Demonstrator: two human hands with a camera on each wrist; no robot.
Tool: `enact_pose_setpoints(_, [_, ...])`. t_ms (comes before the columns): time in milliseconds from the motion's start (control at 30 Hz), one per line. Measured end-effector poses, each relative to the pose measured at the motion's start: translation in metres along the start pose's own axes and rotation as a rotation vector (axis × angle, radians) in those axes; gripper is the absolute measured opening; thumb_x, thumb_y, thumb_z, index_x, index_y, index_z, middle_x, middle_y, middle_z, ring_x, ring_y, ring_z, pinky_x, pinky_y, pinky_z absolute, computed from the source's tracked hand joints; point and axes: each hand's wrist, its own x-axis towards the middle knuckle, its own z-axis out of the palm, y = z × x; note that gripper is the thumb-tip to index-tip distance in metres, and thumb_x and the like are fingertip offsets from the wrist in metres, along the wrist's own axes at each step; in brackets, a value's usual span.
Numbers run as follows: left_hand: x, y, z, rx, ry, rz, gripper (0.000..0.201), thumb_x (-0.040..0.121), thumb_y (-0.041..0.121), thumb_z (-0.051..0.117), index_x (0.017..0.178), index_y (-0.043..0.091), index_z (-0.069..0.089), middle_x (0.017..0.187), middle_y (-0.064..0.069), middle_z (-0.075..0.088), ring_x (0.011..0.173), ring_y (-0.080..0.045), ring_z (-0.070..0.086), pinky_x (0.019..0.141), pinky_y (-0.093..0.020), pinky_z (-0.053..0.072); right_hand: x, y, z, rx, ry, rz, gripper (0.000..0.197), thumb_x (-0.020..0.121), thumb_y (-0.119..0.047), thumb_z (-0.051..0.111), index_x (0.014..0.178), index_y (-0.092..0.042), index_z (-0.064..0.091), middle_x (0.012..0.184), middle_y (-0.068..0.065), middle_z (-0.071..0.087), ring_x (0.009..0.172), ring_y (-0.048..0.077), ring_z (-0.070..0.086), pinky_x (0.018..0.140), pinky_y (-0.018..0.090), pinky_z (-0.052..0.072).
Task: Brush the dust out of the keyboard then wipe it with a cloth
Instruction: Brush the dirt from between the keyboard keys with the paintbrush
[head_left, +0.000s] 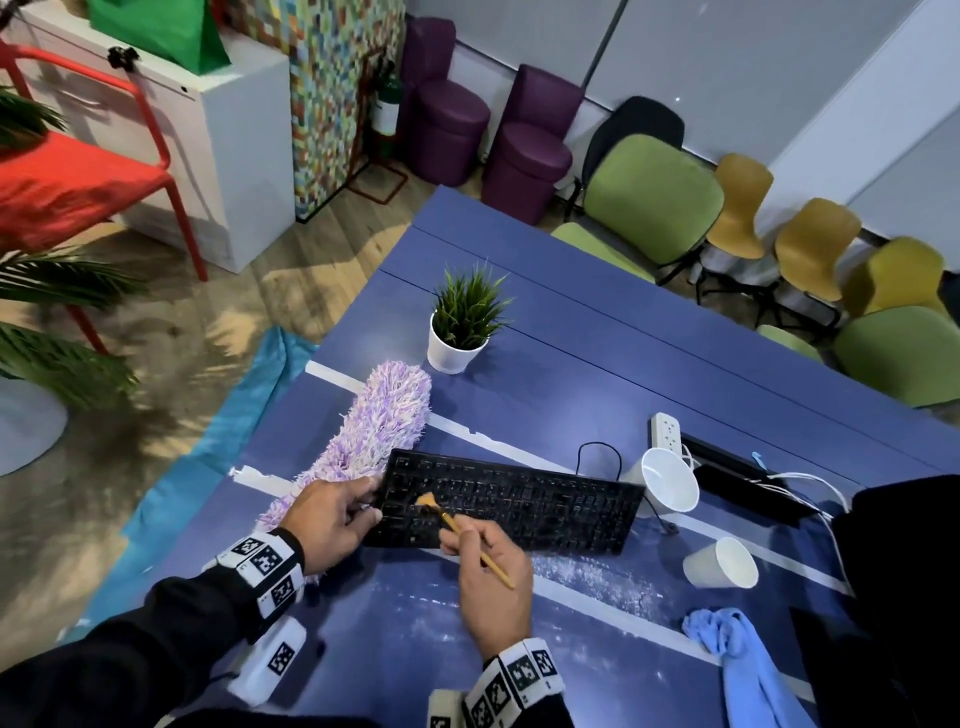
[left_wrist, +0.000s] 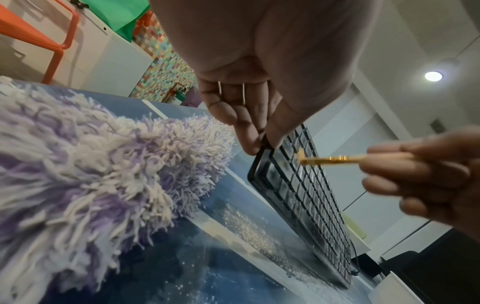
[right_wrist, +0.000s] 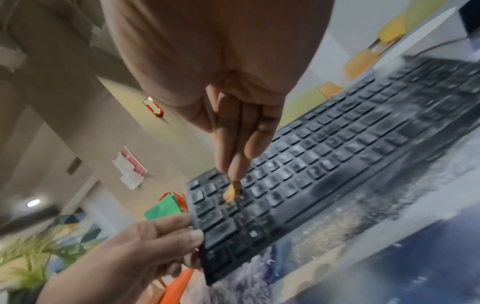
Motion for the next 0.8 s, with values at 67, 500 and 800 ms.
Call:
enact_pose_setpoints(67, [-0.002,-0.002,0.0,-0.001,0.0,0.002,0.038,0.079,0.038,0.058,0.114,0.026,0.064,0.081,0.009,0.072,0.062,-0.006,0.061,0.065,-0.023,0.049,-0.004,0.002,0.001,-0.045,-0.089,-0.017,0.018,0.096,-0.017,0.054,0.098,-0.02,0.072,0.087,-0.004,0.077,0.09,0.005,0.072,0.085,0.035,0.058])
enact_pose_setpoints(500, [0.0,-0.004,-0.001,0.042,-0.005,0.004,0.048,0.079,0.043,0.056,0.123,0.024,0.06,0.092,0.006,0.074,0.069,-0.011,0.067,0.071,-0.028,0.055,-0.001,0.006,0.0,-0.115,-0.058,-0.03,0.019,0.096,-0.024,0.053,0.096,-0.028,0.071,0.087,-0.009,0.076,0.085,0.002,0.071,0.077,0.03,0.059])
enact_pose_setpoints(800, [0.0,-0.006,0.002,-0.06,-0.005,-0.048,0.055,0.076,0.042,0.058,0.125,0.017,0.06,0.104,0.004,0.073,0.081,-0.009,0.07,0.082,-0.032,0.056,0.016,0.018,-0.045,-0.246,0.092,-0.046,0.019,0.097,-0.021,0.054,0.091,-0.031,0.068,0.08,-0.01,0.075,0.074,-0.004,0.069,0.066,0.012,0.054])
